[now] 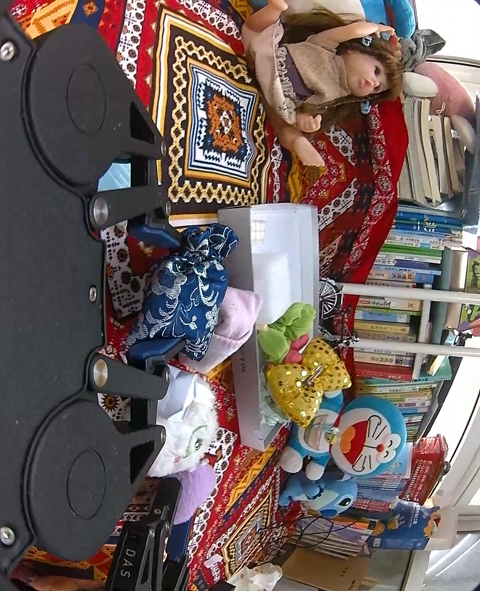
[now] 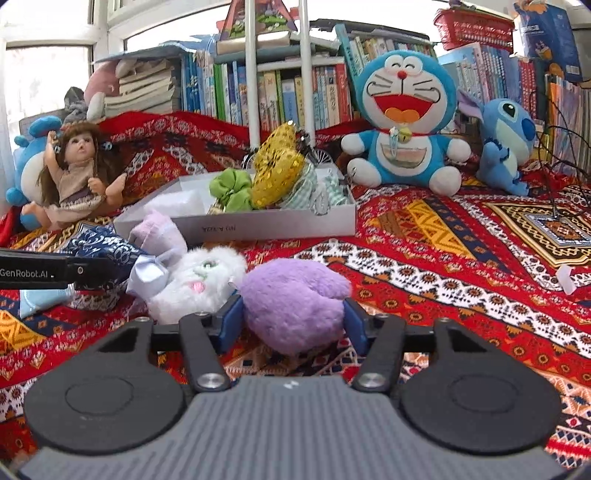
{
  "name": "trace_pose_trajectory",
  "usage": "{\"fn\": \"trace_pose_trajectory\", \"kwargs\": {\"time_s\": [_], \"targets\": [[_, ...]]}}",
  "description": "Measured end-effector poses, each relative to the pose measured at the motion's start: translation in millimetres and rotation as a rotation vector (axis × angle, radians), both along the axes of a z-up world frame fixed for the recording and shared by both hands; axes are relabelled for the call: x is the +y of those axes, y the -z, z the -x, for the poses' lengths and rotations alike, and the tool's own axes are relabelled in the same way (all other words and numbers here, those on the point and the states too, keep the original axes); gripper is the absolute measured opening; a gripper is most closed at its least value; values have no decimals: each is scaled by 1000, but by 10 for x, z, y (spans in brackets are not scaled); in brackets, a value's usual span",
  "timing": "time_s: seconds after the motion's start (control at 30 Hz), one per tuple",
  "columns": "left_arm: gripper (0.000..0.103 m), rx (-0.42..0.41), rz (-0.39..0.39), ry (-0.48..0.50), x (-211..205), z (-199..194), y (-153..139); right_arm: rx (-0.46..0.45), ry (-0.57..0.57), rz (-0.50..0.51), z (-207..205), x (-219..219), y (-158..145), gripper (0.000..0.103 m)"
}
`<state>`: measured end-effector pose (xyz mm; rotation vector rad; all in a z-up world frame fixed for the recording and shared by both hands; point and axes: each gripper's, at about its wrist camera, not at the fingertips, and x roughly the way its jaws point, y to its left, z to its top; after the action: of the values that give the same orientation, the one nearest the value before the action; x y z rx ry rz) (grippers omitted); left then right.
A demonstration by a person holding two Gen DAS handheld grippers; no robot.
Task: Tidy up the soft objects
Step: 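Grasp the navy floral cloth with the left tool while the right tool grasps the purple plush, then carry the navy cloth and purple plush with both tools and lower them into the box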
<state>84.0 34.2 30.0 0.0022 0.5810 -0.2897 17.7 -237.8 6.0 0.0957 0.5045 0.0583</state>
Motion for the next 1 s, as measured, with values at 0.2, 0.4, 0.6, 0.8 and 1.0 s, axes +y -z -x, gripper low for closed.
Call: {"fn": "trace_pose_trajectory", "kwargs": {"time_s": [0.2, 0.4, 0.6, 0.8, 1.0], "targets": [[44, -18, 13, -17, 37, -77, -142, -36, 10, -2, -87, -48, -177, 60], [43, -62, 29, -33, 86, -241, -342, -43, 1, -12, -353, -90, -389, 60], [43, -53, 59, -30, 132, -612, -499, 44, -3, -38, -830, -174, -474, 60], [43, -33, 106, -38, 119, -1150, -592, 140, -46, -32, -1330, -170, -478, 60], [43, 34, 98, -59, -68, -1751, -494, 211, -85, -28, -1796, -79, -423, 60]]}}
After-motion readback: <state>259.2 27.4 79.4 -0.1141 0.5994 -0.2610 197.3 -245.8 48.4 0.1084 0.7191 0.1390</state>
